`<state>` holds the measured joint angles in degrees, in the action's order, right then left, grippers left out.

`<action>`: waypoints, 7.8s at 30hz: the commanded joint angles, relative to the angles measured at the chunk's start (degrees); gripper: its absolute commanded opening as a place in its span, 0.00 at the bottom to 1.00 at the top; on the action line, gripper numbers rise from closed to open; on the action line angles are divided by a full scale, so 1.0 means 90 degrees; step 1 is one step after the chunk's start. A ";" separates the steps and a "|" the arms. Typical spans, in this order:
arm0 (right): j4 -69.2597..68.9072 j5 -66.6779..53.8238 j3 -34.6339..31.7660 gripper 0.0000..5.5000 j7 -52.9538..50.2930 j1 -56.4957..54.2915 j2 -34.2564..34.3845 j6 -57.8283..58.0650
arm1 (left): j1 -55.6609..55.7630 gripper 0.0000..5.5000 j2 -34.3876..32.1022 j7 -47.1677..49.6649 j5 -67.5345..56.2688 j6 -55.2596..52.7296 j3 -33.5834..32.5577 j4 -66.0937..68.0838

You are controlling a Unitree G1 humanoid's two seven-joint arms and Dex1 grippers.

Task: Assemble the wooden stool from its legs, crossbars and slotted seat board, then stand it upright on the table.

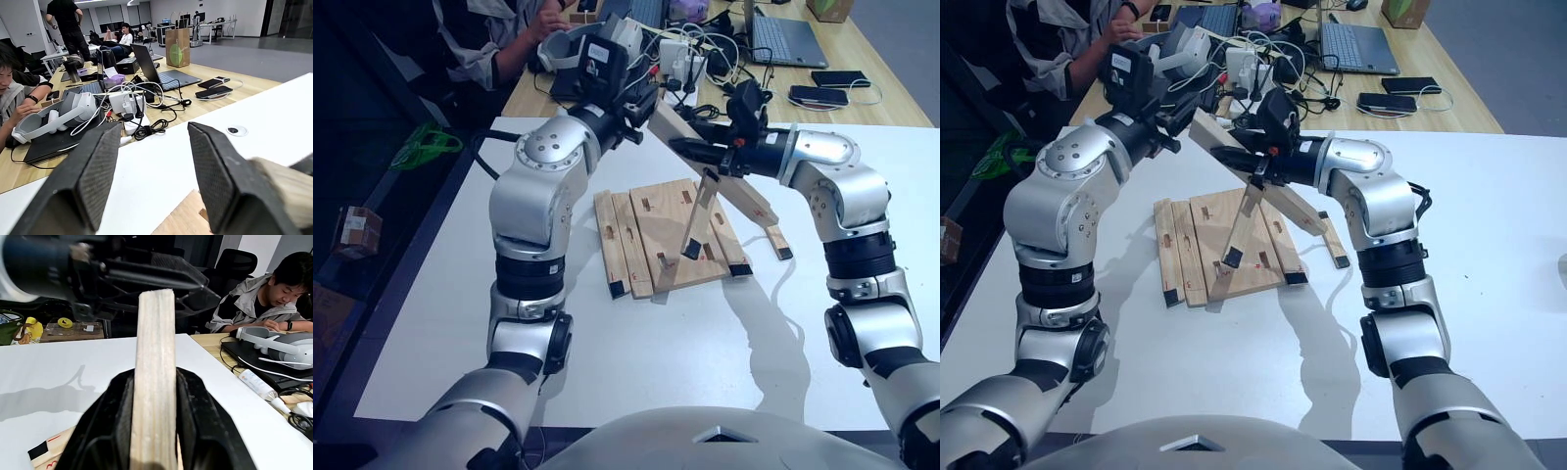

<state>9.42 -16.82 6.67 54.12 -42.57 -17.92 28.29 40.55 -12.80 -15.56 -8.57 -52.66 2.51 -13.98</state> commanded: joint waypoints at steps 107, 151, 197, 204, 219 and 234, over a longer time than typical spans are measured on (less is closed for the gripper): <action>-0.4894 -0.3320 -0.4466 0.18 -0.4835 0.3305 0.0193 0.5671 | -0.3659 0.45 0.1302 0.2741 0.1229 0.0993 -0.0701 -0.2617; -0.2795 -0.3690 -0.3141 0.18 -0.2724 0.2617 -0.1942 0.4024 | -0.3042 0.45 0.1356 0.2651 0.1339 0.1288 -0.0625 -0.2058; -0.0838 -0.2301 -0.0267 0.18 -0.0575 0.0128 -0.3668 0.4275 | -0.3020 0.45 0.1748 0.2963 0.1414 0.1743 -0.0567 -0.1702; 0.0280 -0.1283 0.0937 0.18 -0.0037 -0.0757 -0.3377 0.3948 | -0.2977 0.45 0.1881 0.3040 0.1445 0.1879 -0.0537 -0.1560; 0.2972 0.0310 0.1980 0.18 0.0964 -0.2258 -0.2639 0.3145 | -0.2951 0.45 0.1937 0.3152 0.1453 0.1993 -0.0563 -0.1520; 0.2246 0.0650 0.2628 0.18 0.1776 -0.2353 -0.2918 0.3992 | -0.2755 0.45 0.1861 0.3200 0.1410 0.2111 -0.0704 -0.1349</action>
<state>27.38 -13.84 27.40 71.56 -65.75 -47.04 64.31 14.29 3.85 13.31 3.96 -33.98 -4.02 -26.77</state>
